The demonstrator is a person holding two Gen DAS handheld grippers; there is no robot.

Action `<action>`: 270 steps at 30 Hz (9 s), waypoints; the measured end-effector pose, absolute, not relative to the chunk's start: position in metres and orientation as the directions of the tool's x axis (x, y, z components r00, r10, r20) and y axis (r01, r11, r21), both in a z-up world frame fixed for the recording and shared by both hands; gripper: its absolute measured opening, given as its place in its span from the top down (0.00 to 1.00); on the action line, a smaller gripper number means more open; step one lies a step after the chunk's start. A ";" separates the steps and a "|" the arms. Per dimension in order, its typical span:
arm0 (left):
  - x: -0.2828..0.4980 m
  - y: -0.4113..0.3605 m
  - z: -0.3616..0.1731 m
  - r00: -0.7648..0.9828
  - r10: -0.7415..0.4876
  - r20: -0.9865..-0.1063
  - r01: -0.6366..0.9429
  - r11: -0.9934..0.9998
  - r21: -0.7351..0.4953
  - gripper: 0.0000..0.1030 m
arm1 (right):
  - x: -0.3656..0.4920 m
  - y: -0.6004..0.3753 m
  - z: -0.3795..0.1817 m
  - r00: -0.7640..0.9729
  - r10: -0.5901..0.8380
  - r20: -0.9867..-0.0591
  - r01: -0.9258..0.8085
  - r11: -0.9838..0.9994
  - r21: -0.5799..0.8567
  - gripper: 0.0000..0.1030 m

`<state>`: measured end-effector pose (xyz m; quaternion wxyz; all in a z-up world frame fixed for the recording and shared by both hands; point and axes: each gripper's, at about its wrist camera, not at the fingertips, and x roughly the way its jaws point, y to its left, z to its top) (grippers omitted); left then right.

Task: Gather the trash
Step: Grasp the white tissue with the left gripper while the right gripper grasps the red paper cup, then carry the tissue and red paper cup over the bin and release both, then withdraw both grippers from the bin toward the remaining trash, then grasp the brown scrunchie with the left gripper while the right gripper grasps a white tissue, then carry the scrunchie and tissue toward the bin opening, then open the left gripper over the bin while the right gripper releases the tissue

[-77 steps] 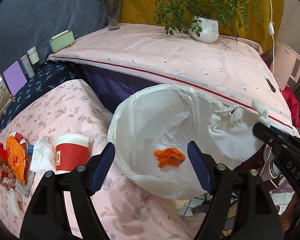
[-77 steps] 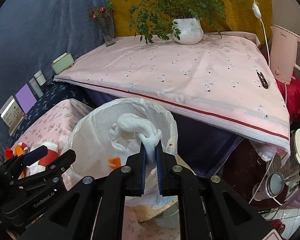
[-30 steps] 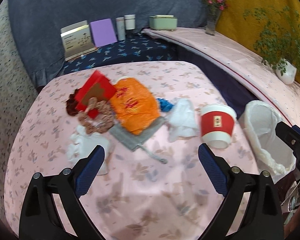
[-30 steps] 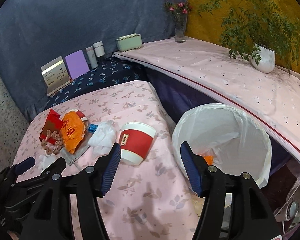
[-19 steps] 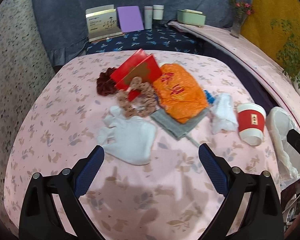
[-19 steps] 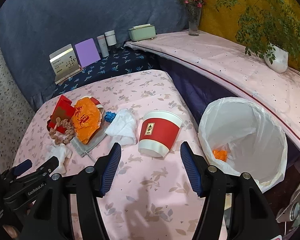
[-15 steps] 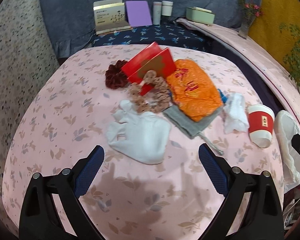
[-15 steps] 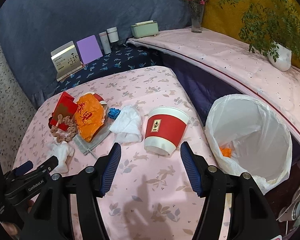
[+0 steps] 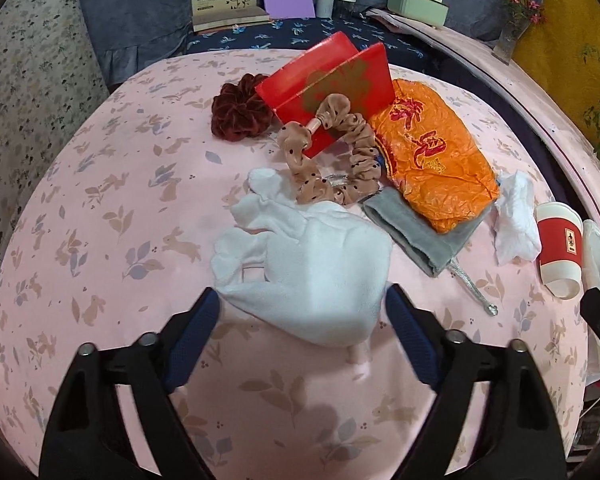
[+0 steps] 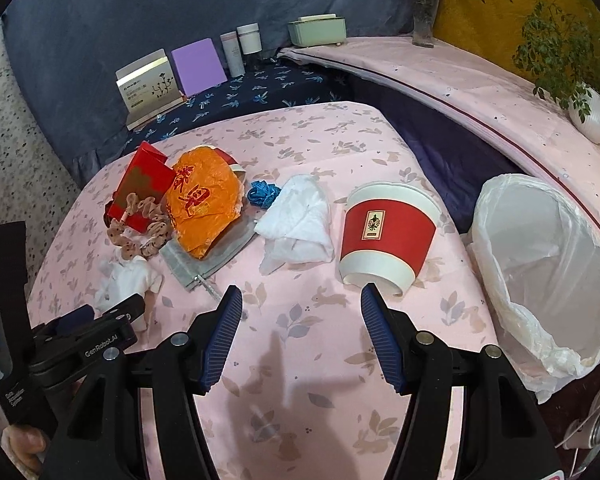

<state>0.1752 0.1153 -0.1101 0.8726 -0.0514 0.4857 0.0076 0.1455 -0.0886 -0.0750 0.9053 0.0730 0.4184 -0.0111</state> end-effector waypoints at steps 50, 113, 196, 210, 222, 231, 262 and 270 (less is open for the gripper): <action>0.180 0.010 -0.048 0.611 -0.199 -0.766 0.196 0.976 -0.097 0.85 | 0.194 -0.162 -0.110 0.627 0.038 -0.778 0.217 0.951 0.221 0.37; 0.137 -0.202 -0.013 0.568 -0.385 -0.728 0.507 0.860 -0.060 0.45 | 0.059 -0.349 -0.064 0.707 -0.187 -0.682 0.479 0.836 0.268 0.36; 0.238 0.059 -0.080 0.605 -0.160 -0.780 0.104 0.987 -0.121 0.93 | 0.238 -0.095 -0.125 0.590 0.089 -0.802 0.094 0.980 0.178 0.75; 0.175 0.034 -0.012 0.686 -0.205 -0.698 0.165 0.978 -0.125 0.93 | 0.173 -0.119 -0.050 0.709 0.086 -0.700 0.090 0.973 0.210 0.85; 0.125 -0.025 0.019 0.704 -0.262 -0.660 0.275 0.957 -0.087 0.93 | 0.109 -0.174 -0.019 0.761 0.023 -0.648 0.165 0.960 0.228 0.85; 0.102 -0.074 0.021 0.690 -0.301 -0.658 0.362 0.931 -0.046 0.92 | 0.071 -0.222 -0.019 0.767 -0.034 -0.640 0.246 0.938 0.244 0.85; 0.096 -0.241 -0.005 0.538 -0.445 -0.716 0.630 0.777 -0.009 0.90 | 0.022 -0.354 -0.056 0.721 -0.168 -0.673 0.481 0.820 0.311 0.84; 0.104 -0.259 -0.010 0.526 -0.448 -0.723 0.638 0.770 -0.013 0.68 | 0.027 -0.371 -0.064 0.708 -0.174 -0.684 0.503 0.804 0.316 0.85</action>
